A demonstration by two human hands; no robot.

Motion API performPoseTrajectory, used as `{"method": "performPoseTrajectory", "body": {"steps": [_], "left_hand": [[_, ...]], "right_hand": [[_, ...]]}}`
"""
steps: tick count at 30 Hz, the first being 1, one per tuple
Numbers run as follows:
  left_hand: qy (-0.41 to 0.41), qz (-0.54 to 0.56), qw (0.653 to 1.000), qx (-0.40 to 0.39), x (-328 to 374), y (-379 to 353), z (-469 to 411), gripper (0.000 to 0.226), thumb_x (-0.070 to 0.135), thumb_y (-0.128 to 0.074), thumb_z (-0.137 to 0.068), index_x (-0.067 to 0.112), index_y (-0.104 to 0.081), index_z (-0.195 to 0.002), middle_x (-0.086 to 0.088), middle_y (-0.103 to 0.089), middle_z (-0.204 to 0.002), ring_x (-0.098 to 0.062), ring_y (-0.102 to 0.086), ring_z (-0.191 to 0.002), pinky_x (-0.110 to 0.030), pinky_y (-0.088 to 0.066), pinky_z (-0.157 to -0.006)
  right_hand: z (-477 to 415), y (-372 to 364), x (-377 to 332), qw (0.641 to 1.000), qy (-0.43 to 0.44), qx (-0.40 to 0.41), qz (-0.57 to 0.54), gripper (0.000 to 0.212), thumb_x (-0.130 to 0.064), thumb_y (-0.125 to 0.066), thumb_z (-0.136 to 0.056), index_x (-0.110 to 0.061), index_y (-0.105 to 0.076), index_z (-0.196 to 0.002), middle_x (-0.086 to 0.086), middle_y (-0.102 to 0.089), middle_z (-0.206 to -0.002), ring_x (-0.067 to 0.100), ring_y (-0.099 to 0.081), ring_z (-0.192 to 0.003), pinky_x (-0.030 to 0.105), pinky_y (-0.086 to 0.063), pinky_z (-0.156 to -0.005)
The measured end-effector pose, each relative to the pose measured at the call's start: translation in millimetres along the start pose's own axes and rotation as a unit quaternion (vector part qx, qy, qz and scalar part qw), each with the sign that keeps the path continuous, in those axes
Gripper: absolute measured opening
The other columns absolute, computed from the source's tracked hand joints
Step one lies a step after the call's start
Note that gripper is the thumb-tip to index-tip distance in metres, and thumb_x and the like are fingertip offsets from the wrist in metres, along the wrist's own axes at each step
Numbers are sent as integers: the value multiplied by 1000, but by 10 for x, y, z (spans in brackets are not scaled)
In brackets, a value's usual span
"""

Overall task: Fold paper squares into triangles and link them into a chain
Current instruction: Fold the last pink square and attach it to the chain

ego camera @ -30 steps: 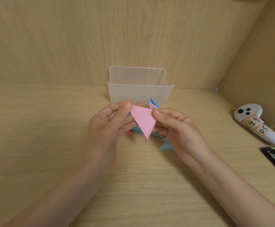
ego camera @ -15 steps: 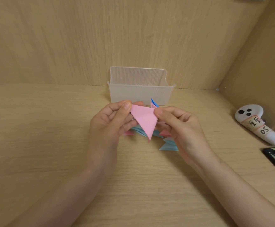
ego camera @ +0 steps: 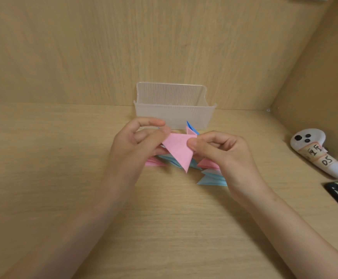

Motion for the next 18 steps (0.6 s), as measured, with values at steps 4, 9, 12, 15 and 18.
{"method": "performPoseTrajectory", "body": {"steps": [4,9,12,15,18], "left_hand": [[-69,-123,990,-21,127,-51,23,24,8,-76,-73,22,-70,-90,2,-74,-73,-6,-67,-69,-19,-53,-59],[-100,-121,988,3,168,-42,64,20,3,-75,-73,20,-71,-82,-1,-72,-66,-2,-65,-65,-21,-55,-54],[-103,-99,990,18,183,-21,78,22,3,-74,-74,23,-71,-82,0,-71,-65,-1,-65,-64,-19,-53,-52],[-103,-105,989,18,160,-12,52,21,3,-73,-76,23,-71,-83,4,-69,-63,1,-64,-65,-13,-49,-53],[-105,-151,983,-22,137,-84,27,22,4,-69,-80,26,-72,-82,10,-69,-69,-1,-62,-70,-17,-51,-62]], "right_hand": [[27,-125,-45,998,25,-49,41,8,-6,-71,-79,-11,-72,-72,-8,-70,-64,-3,-60,-60,7,-44,-69],[20,-129,-33,998,19,-49,22,7,-4,-68,-80,-8,-71,-75,-8,-70,-62,-4,-60,-58,5,-44,-62],[16,-150,2,999,7,-50,9,8,-4,-68,-81,-8,-70,-74,-6,-70,-63,-1,-61,-59,5,-42,-59],[20,-145,-9,999,23,-43,25,11,-5,-69,-80,-11,-70,-70,-6,-70,-63,1,-60,-60,3,-41,-67],[12,-132,-5,998,28,-42,23,12,-2,-70,-78,-9,-70,-69,-3,-69,-63,2,-59,-58,7,-42,-60]]}}
Point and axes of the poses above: each hand's wrist, its own z-axis away from the middle knuckle, its own y-axis out of the back of the hand, x = y × z, the point moved 10 cm from there along -z, towards the middle knuckle
